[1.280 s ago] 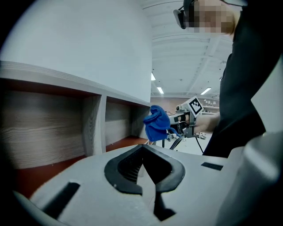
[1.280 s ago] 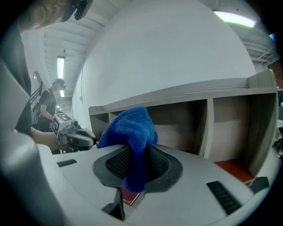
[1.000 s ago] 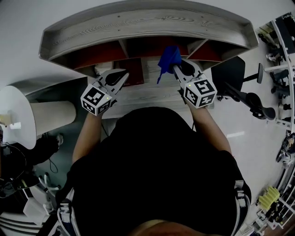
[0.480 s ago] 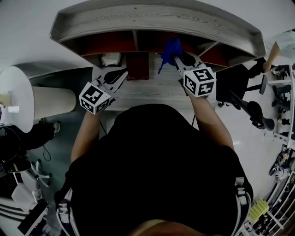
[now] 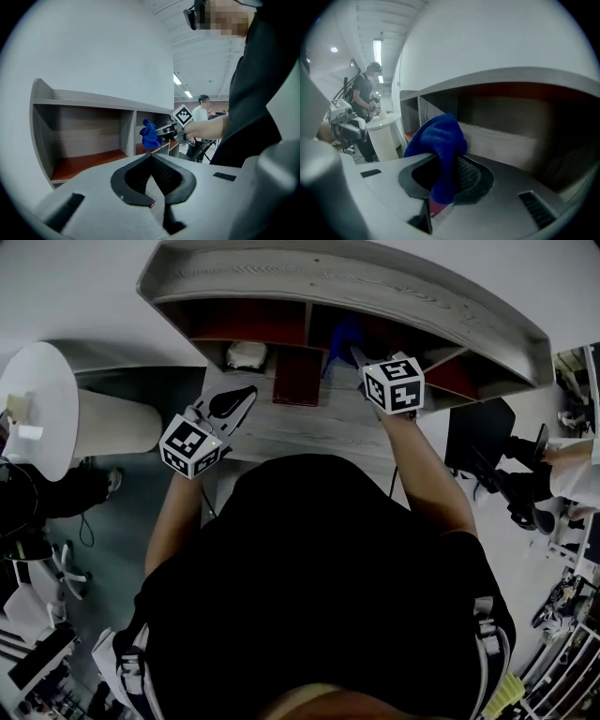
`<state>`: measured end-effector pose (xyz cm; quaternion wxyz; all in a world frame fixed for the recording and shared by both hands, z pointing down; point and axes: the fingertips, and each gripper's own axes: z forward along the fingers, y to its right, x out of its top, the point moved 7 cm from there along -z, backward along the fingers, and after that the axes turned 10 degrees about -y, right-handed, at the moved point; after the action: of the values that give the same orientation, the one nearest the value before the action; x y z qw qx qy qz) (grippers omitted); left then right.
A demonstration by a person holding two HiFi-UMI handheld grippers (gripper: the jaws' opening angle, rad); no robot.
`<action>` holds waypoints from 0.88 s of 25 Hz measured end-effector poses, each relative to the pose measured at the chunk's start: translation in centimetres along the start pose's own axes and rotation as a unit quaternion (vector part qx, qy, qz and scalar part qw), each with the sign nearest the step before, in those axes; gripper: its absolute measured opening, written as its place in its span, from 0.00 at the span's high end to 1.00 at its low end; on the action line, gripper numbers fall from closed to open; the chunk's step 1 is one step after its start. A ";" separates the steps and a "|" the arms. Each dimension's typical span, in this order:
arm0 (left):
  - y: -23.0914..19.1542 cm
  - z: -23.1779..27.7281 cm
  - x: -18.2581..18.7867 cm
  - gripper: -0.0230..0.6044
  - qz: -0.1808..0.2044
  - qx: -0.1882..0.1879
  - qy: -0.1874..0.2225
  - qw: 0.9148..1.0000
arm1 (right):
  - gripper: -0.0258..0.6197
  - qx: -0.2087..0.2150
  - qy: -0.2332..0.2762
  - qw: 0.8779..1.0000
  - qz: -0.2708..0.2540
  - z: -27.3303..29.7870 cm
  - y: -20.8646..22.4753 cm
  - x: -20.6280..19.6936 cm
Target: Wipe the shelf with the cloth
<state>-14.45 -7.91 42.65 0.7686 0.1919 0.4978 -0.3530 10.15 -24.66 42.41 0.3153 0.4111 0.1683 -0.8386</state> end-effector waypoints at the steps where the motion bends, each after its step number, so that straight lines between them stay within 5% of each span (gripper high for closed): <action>1: 0.0 -0.3 -0.3 0.94 -0.003 0.003 -0.001 1.000 | 0.85 0.004 -0.005 1.000 -0.002 0.6 -0.2 0.1; 11: -1.1 -3.2 -1.9 0.94 -0.024 0.032 -0.004 0.999 | 0.85 -0.007 -0.061 0.996 -0.068 6.6 -1.6 1.6; 22: -2.7 -4.9 -3.0 0.94 -0.035 0.047 -0.007 0.998 | 0.85 -0.018 -0.117 0.990 -0.077 11.2 -0.3 1.2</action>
<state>-20.26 -5.47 43.42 0.7492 0.2076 0.4816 -0.4044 2.86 -31.00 48.20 0.2750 0.2900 0.1766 -0.8995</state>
